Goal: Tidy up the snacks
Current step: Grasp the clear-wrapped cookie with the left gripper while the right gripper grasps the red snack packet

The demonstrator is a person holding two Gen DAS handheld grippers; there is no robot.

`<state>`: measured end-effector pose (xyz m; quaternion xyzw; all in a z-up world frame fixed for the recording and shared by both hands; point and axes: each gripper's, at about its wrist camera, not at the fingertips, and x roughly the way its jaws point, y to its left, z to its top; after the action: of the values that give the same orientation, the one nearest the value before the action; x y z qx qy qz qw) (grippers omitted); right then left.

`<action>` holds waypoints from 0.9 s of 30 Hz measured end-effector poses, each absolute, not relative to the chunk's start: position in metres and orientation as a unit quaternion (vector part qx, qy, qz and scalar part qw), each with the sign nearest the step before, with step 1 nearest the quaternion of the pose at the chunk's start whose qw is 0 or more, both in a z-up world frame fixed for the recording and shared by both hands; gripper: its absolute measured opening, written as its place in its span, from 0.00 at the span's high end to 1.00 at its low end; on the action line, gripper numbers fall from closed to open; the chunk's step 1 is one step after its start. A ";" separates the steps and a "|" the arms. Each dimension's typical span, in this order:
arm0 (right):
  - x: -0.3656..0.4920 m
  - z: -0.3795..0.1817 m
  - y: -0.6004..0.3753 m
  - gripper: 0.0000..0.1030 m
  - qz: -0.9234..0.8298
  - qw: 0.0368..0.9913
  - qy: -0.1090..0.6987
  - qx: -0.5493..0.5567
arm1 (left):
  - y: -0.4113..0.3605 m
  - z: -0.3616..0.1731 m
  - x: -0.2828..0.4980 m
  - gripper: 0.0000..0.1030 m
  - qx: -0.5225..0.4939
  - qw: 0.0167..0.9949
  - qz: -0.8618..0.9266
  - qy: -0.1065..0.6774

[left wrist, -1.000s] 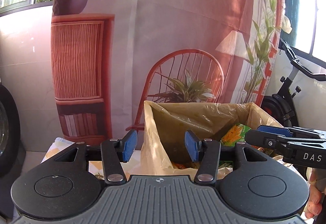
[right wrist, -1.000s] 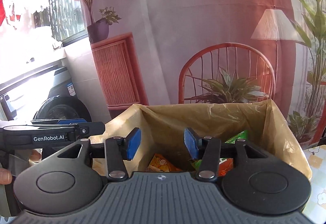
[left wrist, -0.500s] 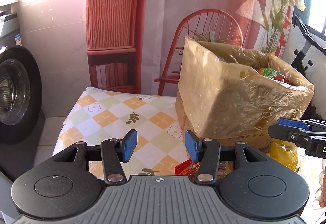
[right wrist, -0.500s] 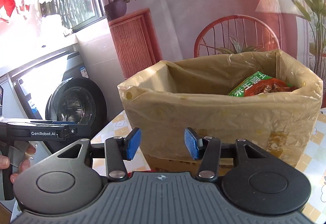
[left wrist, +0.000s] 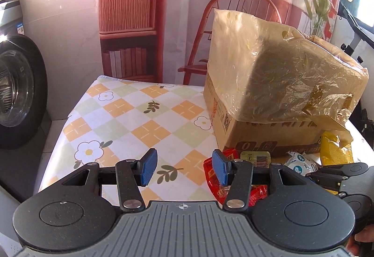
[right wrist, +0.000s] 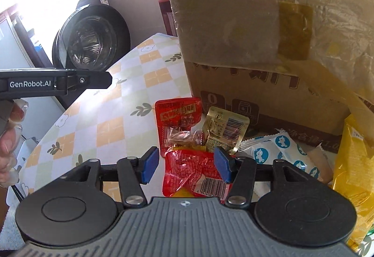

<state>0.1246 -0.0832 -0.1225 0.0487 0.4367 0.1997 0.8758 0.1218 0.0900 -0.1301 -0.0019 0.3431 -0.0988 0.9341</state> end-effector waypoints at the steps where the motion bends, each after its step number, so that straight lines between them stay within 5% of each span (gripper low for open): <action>1: 0.125 -0.125 -0.082 0.42 0.199 0.874 0.441 0.046 | 0.089 -0.131 0.122 0.47 -0.002 0.934 -0.098 0.343; 11: 0.130 -0.145 -0.068 0.41 0.194 0.855 0.482 0.009 | 0.085 -0.135 0.124 0.47 0.002 0.934 -0.097 0.343; 22: 0.124 -0.130 -0.093 0.73 0.185 0.875 0.443 0.054 | 0.080 -0.149 0.128 0.48 0.017 0.929 -0.113 0.352; 27: 0.123 -0.118 -0.110 0.78 0.172 0.886 0.422 0.083 | 0.074 -0.160 0.128 0.49 0.029 0.923 -0.130 0.360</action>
<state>0.1231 -0.1095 -0.1184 0.0825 0.4223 0.1724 0.8861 0.1284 0.0742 -0.1596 0.0287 0.3603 -0.1302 0.9232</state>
